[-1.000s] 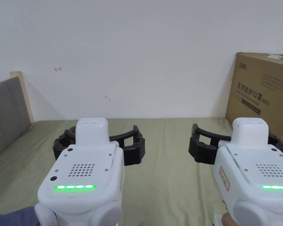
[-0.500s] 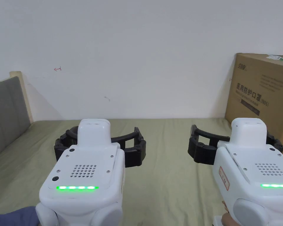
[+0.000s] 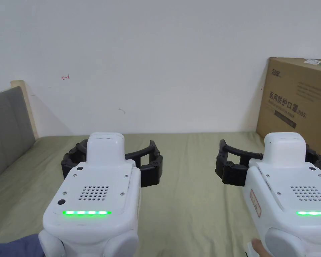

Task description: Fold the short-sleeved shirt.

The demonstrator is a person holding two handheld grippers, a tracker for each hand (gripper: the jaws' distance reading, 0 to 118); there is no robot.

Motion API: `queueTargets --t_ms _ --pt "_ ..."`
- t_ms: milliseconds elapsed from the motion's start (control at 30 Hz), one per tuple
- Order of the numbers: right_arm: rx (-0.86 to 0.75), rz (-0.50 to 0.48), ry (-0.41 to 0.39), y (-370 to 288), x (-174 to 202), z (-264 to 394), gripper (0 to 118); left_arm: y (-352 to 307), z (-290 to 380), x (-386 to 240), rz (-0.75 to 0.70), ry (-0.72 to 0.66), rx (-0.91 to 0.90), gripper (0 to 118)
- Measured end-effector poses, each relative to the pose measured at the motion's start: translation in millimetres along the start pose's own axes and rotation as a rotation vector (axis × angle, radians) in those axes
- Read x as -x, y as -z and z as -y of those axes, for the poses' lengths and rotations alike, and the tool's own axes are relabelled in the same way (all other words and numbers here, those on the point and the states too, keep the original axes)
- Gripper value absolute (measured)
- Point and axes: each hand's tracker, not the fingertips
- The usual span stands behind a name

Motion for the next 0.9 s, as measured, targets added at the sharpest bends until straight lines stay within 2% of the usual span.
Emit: queueTargets --t_ms 67,100,133,167,200,233,300,400,667,767,900 --pt "-0.003 -0.01 -0.004 0.0 0.1 0.4 117 -0.2 -0.4 -1.6 -0.007 0.002 0.022 99" --pt "-0.006 -0.011 -0.005 -0.5 0.3 0.8 107 1.5 -0.9 -3.5 -0.042 0.002 0.068 82" --pt "-0.022 -0.003 -0.015 -2.1 1.1 1.7 84 3.0 0.4 -5.3 -0.034 0.012 0.072 61" --pt "-0.031 0.012 -0.023 -2.6 1.6 2.6 43 4.3 4.0 -4.1 -0.018 0.015 0.07 34" --pt "-0.012 0.022 -0.028 1.1 1.1 2.9 0 7.5 7.1 -4.3 0.018 -0.001 0.093 0" --pt "0.006 0.043 -0.02 3.1 -0.8 3.9 0 14.8 8.3 -5.4 -0.018 -0.007 0.117 0" --pt "0.01 0.001 0.022 4.7 -8.9 7.1 0 17.5 14.6 1.9 -0.019 -0.048 0.144 0" --pt "0.028 0.036 -0.018 8.4 -11.9 11.4 0 18.8 19.5 4.7 0.03 -0.077 0.165 0" --pt "0.059 0.045 0.022 10.7 -15.1 21.1 0 13.3 22.5 7.1 0.035 -0.092 0.16 0" --pt "0.073 0.027 0.006 11.6 1.8 25.3 0 7.0 23.4 23.8 0.002 -0.075 0.151 0" --pt "0.11 -0.094 0.011 17.2 51.6 32.8 0 -14.4 27.9 76.7 -0.131 -0.101 0.15 0"
